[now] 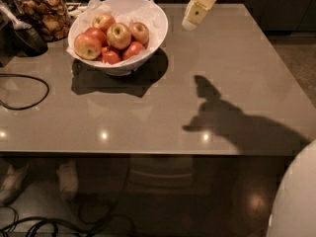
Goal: Pick apple from white bowl
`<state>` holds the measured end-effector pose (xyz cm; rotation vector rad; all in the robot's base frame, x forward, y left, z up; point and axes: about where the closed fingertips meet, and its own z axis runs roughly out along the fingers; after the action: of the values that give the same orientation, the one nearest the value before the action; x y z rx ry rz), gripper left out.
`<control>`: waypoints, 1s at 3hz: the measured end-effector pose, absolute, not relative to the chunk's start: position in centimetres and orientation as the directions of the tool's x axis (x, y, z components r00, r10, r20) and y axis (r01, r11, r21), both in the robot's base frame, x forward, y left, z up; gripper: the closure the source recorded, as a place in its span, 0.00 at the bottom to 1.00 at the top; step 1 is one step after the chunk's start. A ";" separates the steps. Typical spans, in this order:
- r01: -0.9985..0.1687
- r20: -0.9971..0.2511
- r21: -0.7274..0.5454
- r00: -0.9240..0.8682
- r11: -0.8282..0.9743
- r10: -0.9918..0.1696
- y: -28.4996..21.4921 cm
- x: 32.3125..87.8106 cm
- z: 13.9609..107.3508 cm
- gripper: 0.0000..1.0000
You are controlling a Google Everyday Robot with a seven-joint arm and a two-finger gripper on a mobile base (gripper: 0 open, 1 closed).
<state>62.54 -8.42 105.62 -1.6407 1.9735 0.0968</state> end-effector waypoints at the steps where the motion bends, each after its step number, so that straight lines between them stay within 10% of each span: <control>1: -0.927 -0.457 -0.284 -0.094 0.245 -0.885 -7.4 63.5 105.0 0.00; 3: -0.949 -0.439 -0.273 -0.021 0.156 -0.898 -2.2 66.5 104.1 0.00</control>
Offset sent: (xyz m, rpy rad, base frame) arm 0.0498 0.0764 -0.0056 -0.0729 0.0969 0.1566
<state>66.46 -2.19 104.08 -1.7514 1.9272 0.1299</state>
